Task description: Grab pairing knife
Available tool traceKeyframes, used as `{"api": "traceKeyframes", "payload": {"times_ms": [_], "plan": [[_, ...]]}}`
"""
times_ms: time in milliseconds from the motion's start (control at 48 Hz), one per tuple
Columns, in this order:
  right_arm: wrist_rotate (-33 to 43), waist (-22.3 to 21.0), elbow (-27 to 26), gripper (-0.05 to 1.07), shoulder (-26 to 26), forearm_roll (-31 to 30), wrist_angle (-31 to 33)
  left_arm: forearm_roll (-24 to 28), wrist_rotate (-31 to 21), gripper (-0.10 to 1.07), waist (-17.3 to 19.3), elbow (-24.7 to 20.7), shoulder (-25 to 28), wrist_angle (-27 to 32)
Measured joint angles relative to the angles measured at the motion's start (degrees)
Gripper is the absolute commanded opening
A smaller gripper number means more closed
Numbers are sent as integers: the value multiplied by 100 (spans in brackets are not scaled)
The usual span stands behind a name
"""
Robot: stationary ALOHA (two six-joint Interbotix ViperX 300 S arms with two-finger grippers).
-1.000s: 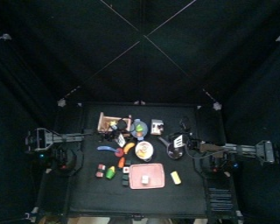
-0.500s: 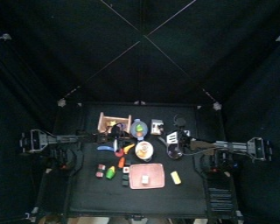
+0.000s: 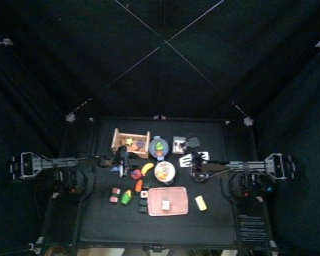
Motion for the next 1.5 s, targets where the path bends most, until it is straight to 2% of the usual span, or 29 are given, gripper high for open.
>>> {"api": "traceKeyframes", "payload": {"times_ms": [521, 750, 979, 1500], "plan": [[0, -343, -123, 78, 483, -123, -79, -70, 0, 83, -44, 97, -9, 0], [0, -378, -123, 63, 510, -114, -79, -70, 0, 83, -44, 114, -9, 0], [9, -404, -123, 54, 510, -97, -79, -70, 0, 83, -44, 158, -9, 0], [0, -387, -167, 52, 510, -44, -53, -79, 0, 83, -44, 202, 0, 18]]}}
